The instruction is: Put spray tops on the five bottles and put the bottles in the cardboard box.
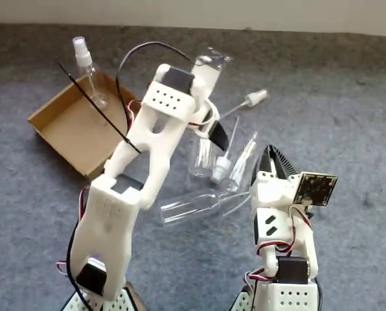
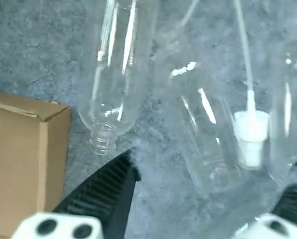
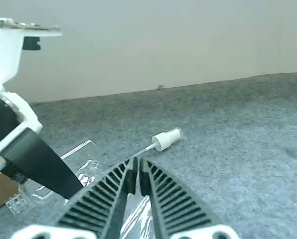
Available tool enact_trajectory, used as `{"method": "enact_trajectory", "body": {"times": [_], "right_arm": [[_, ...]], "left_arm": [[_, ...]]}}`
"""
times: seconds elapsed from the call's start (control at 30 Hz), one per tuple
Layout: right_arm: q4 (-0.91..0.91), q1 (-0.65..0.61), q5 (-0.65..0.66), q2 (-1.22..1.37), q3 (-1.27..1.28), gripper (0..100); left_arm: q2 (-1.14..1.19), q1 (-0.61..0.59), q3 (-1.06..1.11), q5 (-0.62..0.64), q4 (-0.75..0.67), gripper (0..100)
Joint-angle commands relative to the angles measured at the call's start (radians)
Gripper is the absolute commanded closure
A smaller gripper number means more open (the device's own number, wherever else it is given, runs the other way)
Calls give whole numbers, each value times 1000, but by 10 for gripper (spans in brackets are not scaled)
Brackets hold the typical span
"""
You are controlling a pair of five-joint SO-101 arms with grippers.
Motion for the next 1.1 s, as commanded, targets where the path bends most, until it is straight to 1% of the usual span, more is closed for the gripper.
{"method": "enact_trajectory", "body": {"times": [0.0,0.13,0.27,0.47,0.67,0.73,0.87,1.07], "right_arm": [[-30,7,5,-5,117,993],[-30,7,5,-5,117,993],[-30,7,5,-5,119,993],[-30,7,5,-4,119,993],[-30,7,5,-4,119,993],[-30,7,5,-4,119,993],[-30,7,6,-4,119,993],[-30,7,6,-4,119,993]], "left_arm": [[101,-51,-186,86,6,607],[200,-41,-308,91,12,607],[275,-24,-372,94,12,607],[360,-13,-395,94,12,607],[378,-13,-395,97,9,608],[378,-13,-395,97,6,637],[380,-13,-395,92,5,745],[380,-4,-395,92,12,760]]}}
